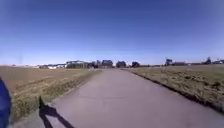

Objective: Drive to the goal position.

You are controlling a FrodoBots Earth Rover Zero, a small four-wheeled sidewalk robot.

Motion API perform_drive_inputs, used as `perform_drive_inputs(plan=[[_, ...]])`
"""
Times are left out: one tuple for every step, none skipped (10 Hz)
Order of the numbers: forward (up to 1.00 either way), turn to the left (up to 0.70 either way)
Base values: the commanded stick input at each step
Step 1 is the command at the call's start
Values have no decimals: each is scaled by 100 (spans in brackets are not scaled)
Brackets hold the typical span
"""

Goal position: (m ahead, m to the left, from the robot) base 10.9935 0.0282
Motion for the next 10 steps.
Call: perform_drive_inputs(plan=[[70, 0], [70, 0], [70, 0], [70, 0], [70, 0], [70, 0], [70, 0], [70, 0], [70, 0], [70, 0]])
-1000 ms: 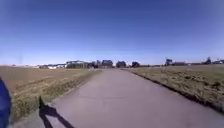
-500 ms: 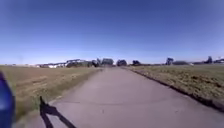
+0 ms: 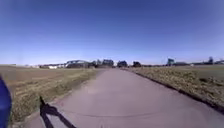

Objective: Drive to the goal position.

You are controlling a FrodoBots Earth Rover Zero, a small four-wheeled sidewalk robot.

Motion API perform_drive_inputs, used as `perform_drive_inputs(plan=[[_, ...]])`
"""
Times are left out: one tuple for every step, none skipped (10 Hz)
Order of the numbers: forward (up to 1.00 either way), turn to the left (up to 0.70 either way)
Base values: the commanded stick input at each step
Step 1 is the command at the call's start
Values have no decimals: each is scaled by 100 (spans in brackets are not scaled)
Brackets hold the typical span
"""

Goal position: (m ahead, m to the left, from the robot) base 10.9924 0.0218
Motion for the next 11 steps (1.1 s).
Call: perform_drive_inputs(plan=[[70, 0], [70, 0], [70, 0], [70, 0], [70, 0], [70, 0], [70, 0], [70, 0], [70, 0], [70, 0], [70, 0]])
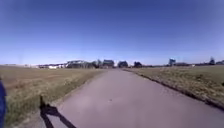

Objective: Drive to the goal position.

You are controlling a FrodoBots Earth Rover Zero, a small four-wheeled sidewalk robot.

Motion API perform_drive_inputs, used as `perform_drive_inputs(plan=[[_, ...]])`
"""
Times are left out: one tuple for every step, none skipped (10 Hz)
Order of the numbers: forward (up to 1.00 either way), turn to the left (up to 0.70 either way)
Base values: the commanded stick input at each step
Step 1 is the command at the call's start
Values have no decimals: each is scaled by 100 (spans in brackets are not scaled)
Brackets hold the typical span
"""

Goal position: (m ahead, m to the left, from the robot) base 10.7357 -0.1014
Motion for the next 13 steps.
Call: perform_drive_inputs(plan=[[70, 0], [70, 0], [70, 0], [70, 0], [70, 0], [70, 0], [70, 0], [70, 0], [70, 0], [70, 0], [70, 0], [70, 0], [70, 0]])
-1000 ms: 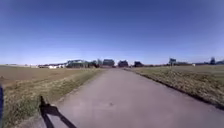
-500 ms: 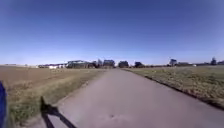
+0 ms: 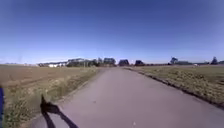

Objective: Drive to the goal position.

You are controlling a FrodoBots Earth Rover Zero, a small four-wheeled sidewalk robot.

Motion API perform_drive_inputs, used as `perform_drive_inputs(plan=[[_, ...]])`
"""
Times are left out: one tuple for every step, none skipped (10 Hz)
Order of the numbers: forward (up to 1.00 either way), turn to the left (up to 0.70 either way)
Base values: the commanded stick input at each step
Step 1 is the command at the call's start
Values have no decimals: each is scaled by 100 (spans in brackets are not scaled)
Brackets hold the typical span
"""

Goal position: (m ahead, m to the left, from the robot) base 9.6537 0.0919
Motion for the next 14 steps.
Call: perform_drive_inputs(plan=[[70, 0], [70, 0], [70, 0], [70, 0], [70, 0], [70, 0], [70, 0], [70, 0], [70, 0], [70, 0], [70, 0], [70, 0], [70, 0], [70, 0]])
